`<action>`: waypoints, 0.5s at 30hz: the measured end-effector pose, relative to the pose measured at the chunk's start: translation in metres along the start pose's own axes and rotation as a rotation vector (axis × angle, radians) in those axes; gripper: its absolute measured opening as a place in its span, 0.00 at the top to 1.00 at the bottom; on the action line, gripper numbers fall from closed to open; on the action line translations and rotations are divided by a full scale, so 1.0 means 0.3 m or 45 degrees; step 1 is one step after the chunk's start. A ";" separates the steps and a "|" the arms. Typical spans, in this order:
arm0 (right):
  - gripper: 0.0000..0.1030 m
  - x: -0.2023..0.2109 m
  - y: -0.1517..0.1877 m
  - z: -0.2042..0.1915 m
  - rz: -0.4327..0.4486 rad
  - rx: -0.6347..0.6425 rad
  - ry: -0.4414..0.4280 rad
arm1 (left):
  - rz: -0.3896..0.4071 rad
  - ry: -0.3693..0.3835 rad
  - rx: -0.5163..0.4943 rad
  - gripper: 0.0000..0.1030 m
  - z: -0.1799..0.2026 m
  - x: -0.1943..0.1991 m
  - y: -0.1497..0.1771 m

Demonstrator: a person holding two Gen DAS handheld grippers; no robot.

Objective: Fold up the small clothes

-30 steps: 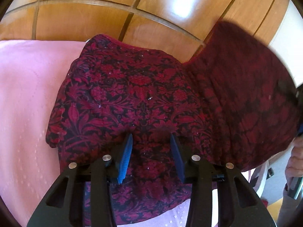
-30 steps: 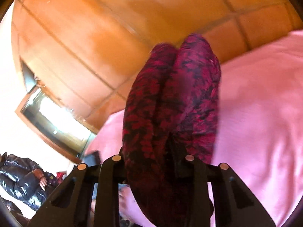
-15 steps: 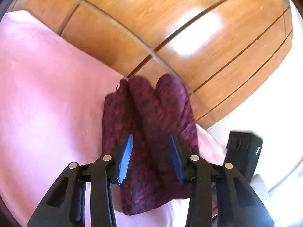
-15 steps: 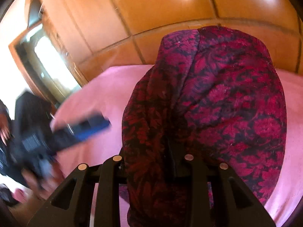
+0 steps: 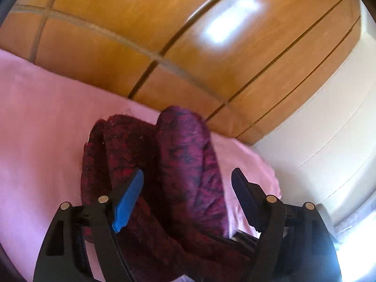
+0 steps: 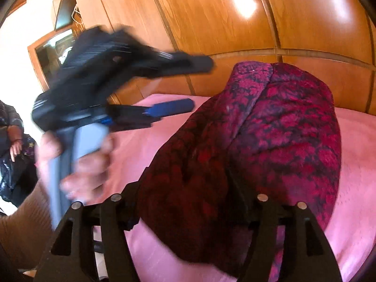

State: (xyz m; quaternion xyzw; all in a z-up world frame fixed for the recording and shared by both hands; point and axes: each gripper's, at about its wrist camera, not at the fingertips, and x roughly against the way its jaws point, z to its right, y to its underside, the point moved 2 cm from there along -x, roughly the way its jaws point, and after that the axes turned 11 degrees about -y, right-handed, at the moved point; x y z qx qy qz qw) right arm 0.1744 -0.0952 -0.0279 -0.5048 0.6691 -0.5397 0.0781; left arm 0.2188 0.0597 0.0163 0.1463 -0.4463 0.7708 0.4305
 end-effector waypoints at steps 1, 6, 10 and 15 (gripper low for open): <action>0.30 0.026 0.009 -0.001 0.008 -0.006 -0.019 | -0.030 -0.017 0.005 0.26 -0.007 -0.023 -0.011; 0.26 0.130 0.040 0.002 0.013 -0.019 -0.055 | -0.186 -0.089 -0.032 0.27 0.003 -0.112 0.001; 0.26 0.232 0.074 0.048 0.027 -0.055 0.009 | -0.253 -0.122 -0.079 0.59 0.017 -0.160 0.010; 0.27 0.254 0.044 0.161 0.068 -0.147 0.107 | -0.115 -0.133 -0.160 0.86 0.079 -0.099 0.012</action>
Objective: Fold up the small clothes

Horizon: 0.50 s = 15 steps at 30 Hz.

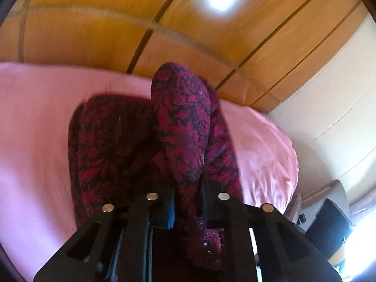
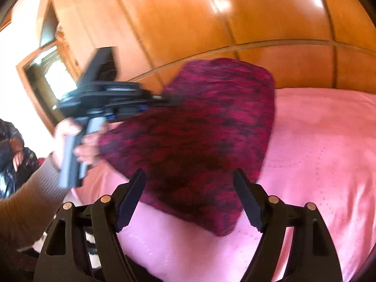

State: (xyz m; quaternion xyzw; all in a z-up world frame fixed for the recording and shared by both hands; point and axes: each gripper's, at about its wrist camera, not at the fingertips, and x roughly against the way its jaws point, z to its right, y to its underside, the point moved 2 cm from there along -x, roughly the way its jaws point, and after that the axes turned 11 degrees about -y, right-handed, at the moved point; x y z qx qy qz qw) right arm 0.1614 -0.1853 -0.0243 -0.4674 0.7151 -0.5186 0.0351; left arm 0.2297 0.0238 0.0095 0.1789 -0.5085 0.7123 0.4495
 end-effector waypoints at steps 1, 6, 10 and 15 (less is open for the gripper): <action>0.28 0.021 0.016 -0.002 0.009 -0.004 0.005 | 0.036 -0.001 -0.015 0.86 0.007 0.033 0.007; 0.31 -0.003 0.007 -0.029 0.028 0.012 -0.019 | 0.152 -0.086 0.021 0.86 -0.061 0.148 0.102; 0.34 -0.136 0.035 -0.062 -0.053 0.077 -0.005 | 0.066 -0.242 0.153 0.86 -0.223 0.065 0.196; 0.35 -0.245 0.068 -0.056 -0.127 0.152 0.102 | 0.069 -0.269 0.223 0.81 -0.271 0.007 0.236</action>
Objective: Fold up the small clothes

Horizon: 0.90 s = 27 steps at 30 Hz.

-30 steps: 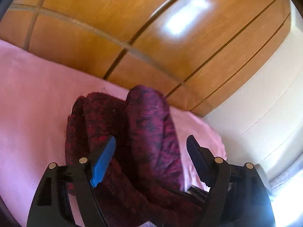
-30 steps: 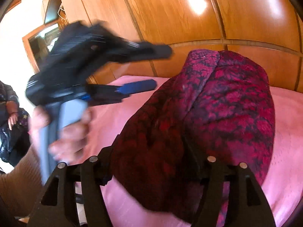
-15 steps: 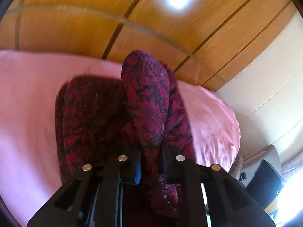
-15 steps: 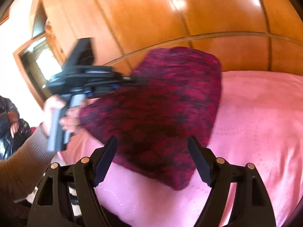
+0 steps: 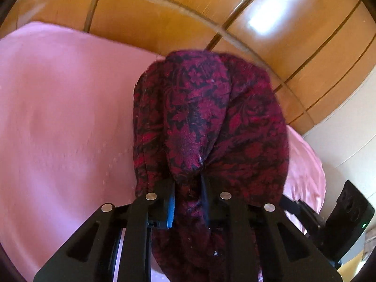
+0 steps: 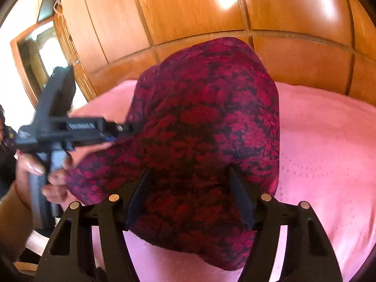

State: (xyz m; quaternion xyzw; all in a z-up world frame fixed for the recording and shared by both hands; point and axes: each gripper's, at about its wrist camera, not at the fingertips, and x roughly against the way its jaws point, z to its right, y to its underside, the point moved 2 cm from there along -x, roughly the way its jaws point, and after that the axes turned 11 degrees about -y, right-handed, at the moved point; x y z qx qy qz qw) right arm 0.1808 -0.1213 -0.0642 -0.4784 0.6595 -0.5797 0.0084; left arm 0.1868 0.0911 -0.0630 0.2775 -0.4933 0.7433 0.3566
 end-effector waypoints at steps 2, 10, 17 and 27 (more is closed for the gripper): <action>0.35 0.027 -0.022 0.001 -0.036 -0.011 -0.020 | 0.034 -0.050 -0.051 0.81 0.017 0.034 0.008; 0.37 0.097 -0.267 0.078 0.086 -0.118 -0.112 | 0.179 -0.229 -0.191 0.80 0.065 0.129 0.049; 0.44 -0.095 -0.491 0.193 -0.082 -0.125 -0.042 | 0.216 -0.295 -0.240 0.80 0.096 0.128 0.062; 0.37 -0.401 -0.508 0.259 -0.325 -0.046 0.154 | 0.223 -0.337 -0.244 0.80 0.091 0.110 0.079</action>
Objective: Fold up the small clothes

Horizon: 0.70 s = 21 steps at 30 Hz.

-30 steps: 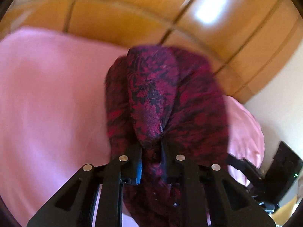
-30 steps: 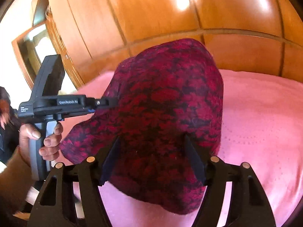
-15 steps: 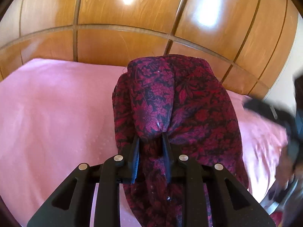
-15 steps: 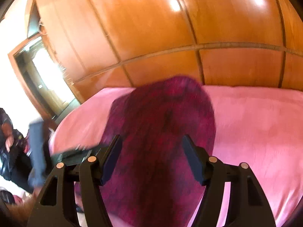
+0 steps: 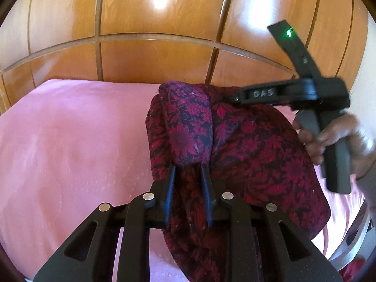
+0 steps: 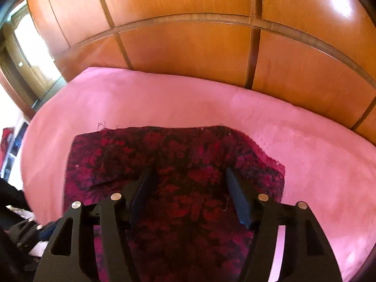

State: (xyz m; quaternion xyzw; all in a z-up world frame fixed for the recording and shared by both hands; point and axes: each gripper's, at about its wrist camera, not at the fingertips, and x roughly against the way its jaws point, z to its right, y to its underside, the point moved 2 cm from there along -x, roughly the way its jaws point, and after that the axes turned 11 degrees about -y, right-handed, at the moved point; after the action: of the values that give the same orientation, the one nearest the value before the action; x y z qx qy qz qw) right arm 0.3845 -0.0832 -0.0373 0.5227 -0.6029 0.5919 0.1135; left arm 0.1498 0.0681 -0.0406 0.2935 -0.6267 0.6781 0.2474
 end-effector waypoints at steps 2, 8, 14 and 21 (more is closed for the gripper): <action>0.36 0.022 0.010 0.001 0.051 -0.013 -0.018 | -0.005 0.005 0.007 0.80 -0.005 0.003 0.004; 0.29 0.166 0.083 -0.008 0.204 -0.039 -0.099 | 0.013 -0.018 -0.009 0.80 0.003 0.013 0.015; 0.27 0.292 0.177 -0.013 0.306 -0.088 -0.159 | 0.017 -0.034 -0.003 0.80 0.006 0.022 0.031; 0.25 0.335 0.343 0.041 0.305 -0.215 -0.208 | 0.016 -0.057 0.009 0.80 0.003 0.016 0.054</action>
State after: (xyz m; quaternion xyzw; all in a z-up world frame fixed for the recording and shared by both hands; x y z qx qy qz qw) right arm 0.2688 -0.1688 -0.0259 0.4821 -0.7158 0.5039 0.0364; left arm 0.1352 0.0656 -0.0486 0.3054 -0.6317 0.6751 0.2279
